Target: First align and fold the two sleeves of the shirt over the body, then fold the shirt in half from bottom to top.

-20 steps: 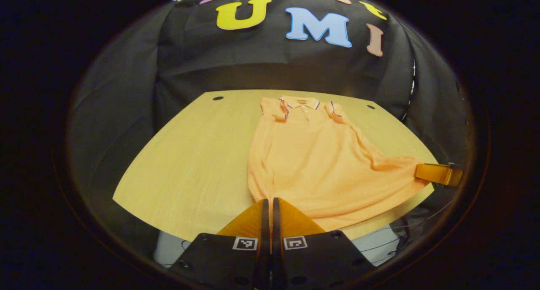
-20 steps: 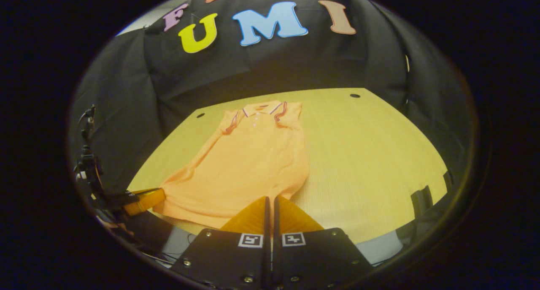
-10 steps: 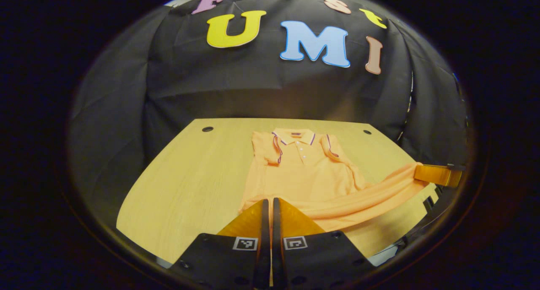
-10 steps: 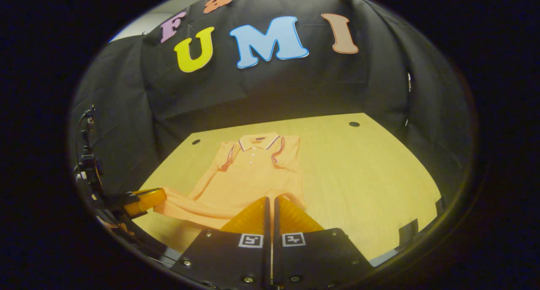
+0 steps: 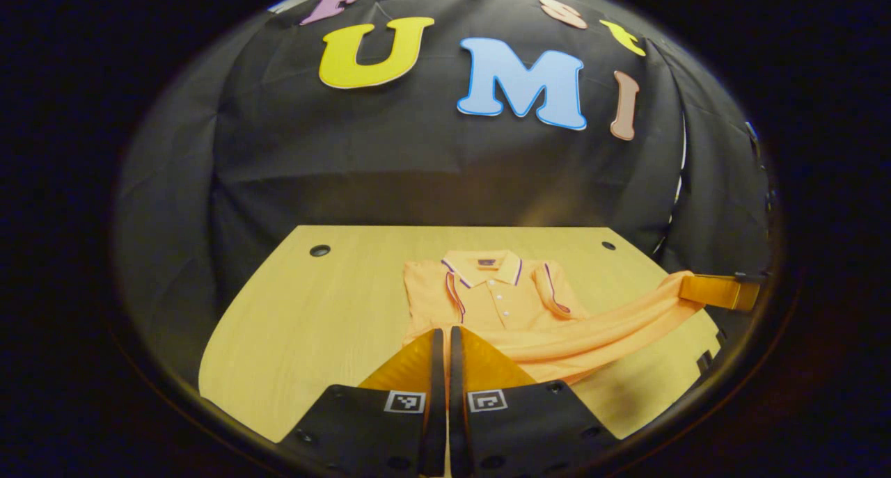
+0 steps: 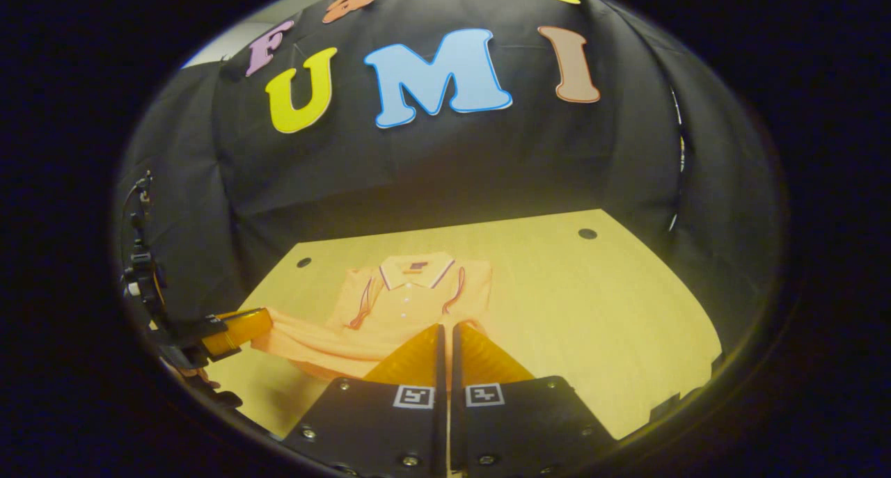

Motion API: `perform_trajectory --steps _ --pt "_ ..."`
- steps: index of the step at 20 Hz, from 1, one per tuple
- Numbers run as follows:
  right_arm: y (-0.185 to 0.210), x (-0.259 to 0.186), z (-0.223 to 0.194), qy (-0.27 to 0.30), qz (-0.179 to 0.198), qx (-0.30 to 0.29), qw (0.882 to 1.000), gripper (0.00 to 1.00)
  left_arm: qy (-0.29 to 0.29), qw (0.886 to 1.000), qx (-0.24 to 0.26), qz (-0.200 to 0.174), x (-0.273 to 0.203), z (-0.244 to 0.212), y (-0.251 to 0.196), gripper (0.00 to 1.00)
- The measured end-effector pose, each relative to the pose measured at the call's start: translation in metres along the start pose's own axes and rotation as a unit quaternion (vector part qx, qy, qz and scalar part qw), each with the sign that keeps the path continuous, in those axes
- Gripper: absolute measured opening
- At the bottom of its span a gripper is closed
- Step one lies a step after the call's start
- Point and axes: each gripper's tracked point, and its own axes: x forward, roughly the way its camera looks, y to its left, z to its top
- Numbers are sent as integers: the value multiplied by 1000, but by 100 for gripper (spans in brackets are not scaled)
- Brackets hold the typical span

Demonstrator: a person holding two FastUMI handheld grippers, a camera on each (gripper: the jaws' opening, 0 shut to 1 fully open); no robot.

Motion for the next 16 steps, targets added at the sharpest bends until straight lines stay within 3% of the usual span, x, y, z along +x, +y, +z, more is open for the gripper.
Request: perform_trajectory --steps 7,16 --pt "4 41 37 -14 -45 14 999 2 -24 998 33 -42 62 42 4 9" --pt "-4 92 71 -11 -64 9 998 2 -57 997 -1 -52 123 85 5 8"
